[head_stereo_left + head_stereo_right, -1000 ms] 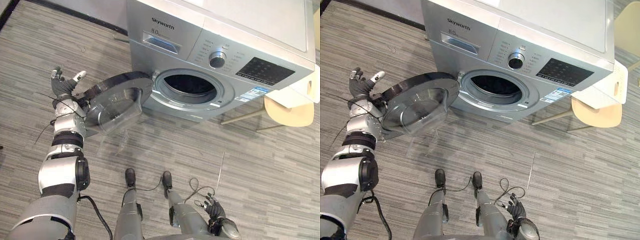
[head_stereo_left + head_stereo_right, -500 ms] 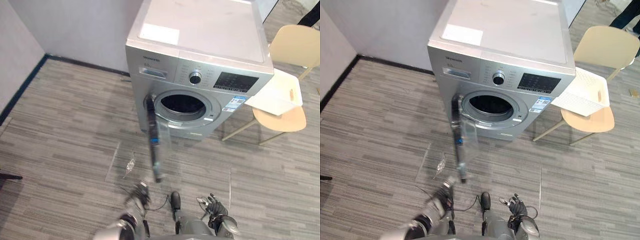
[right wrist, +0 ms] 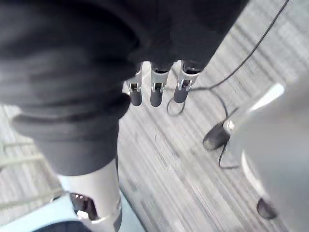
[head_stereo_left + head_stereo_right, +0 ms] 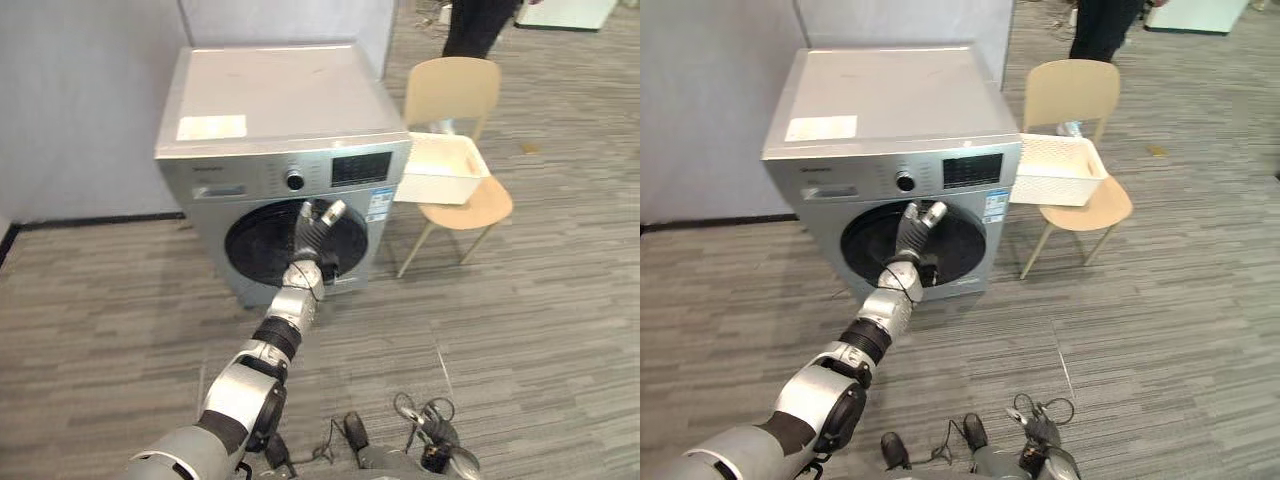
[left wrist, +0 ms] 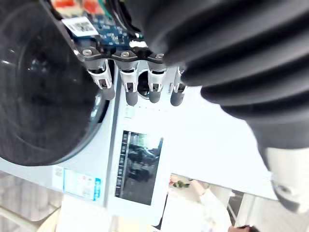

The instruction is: Pick up the laundry basket with both hands and put the clothes into the washing machine.

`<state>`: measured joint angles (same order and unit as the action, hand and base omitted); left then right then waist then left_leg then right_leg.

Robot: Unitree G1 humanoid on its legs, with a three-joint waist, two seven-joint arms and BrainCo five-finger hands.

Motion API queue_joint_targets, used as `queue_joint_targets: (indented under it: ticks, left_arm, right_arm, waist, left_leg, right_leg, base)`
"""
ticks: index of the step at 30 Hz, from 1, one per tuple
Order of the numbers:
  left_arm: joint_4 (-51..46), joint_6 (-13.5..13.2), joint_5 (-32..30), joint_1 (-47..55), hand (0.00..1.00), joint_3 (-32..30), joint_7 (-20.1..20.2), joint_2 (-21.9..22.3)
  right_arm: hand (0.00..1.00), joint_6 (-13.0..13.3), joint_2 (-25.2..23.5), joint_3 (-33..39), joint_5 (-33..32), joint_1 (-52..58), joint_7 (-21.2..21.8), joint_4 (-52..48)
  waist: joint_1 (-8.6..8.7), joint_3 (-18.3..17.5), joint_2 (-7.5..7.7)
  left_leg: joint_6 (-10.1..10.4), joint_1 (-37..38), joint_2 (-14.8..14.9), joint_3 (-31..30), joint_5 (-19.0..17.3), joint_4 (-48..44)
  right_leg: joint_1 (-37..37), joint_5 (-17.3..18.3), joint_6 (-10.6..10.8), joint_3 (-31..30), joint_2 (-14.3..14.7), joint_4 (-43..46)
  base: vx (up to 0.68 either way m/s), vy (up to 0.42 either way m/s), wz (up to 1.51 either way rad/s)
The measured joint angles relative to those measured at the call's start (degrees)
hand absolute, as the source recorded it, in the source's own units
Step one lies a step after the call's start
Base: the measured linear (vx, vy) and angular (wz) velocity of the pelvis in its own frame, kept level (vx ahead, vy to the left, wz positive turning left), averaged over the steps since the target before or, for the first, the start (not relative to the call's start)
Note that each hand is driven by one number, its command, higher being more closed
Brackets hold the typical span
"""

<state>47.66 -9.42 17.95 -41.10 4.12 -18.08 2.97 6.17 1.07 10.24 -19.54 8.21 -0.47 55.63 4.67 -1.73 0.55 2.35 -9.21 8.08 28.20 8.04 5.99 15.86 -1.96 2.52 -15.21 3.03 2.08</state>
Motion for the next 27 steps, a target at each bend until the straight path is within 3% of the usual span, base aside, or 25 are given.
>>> queue_joint_targets:
  ticks: [2,7,14,18,19,27]
  left_arm:
    - [0.0,0.0,-0.6,0.8,0.00,-1.1,-0.4,0.1]
    - [0.0,0.1,-4.8,12.2,0.00,-4.4,0.4,1.8]
    - [2.9,0.4,-5.5,33.0,0.00,-8.0,2.7,-0.5]
    - [8.8,0.5,-8.7,41.8,0.00,-10.0,5.7,-2.0]
    - [11.4,0.6,-9.3,44.3,0.00,-11.2,7.1,-2.0]
    - [15.4,0.4,-11.3,46.2,0.00,-16.2,11.6,-2.9]
  right_arm:
    - [0.00,-0.4,1.1,2.9,0.0,2.1,-0.6,1.4]
    - [0.00,-1.1,1.1,4.6,1.2,4.7,-0.5,2.0]
    - [0.00,-0.9,0.5,3.8,0.8,2.3,-0.5,2.1]
    - [0.00,0.0,0.0,0.4,-0.1,-0.1,-0.3,2.2]
    - [0.00,0.0,-0.2,0.0,-0.1,-1.0,-0.3,2.6]
    - [0.00,-0.1,0.4,-1.2,0.0,-2.1,0.8,6.1]
  waist:
    - [-0.21,-0.6,-0.81]
    - [-0.28,-0.6,-0.93]
    - [-3.00,-0.9,-0.48]
    - [-5.82,-1.2,-0.18]
    - [-5.77,-1.2,-0.31]
    - [-6.97,-1.2,-0.36]
  left_leg:
    - [0.3,0.5,0.9,0.0,0.2,0.0]
    - [0.9,3.8,0.9,-1.5,-0.3,0.0]
    - [0.2,4.0,-0.6,-6.2,-1.0,0.0]
    - [-0.1,4.1,-2.0,-8.7,-1.5,0.0]
    - [-0.4,4.1,-2.5,-9.8,-1.8,0.0]
    - [-1.8,5.8,-5.2,-12.4,-2.7,0.0]
  right_leg:
    - [-0.6,-0.2,0.1,1.6,0.1,-0.8]
    - [-4.7,-0.6,0.7,7.5,-0.9,-1.5]
    - [-8.1,-0.3,1.0,10.8,-2.6,-2.5]
    - [-10.0,1.1,0.9,12.3,-3.8,-3.4]
    - [-10.5,1.7,0.9,13.1,-4.3,-3.4]
    - [-12.8,3.8,1.9,14.2,-6.3,-2.8]
  base:
    - [0.09,-0.122,-0.11]
    - [0.09,-0.025,0.16]
    - [0.07,0.034,0.41]
    - [0.05,0.049,0.40]
    - [0.03,0.051,0.32]
    - [0.02,0.061,0.16]
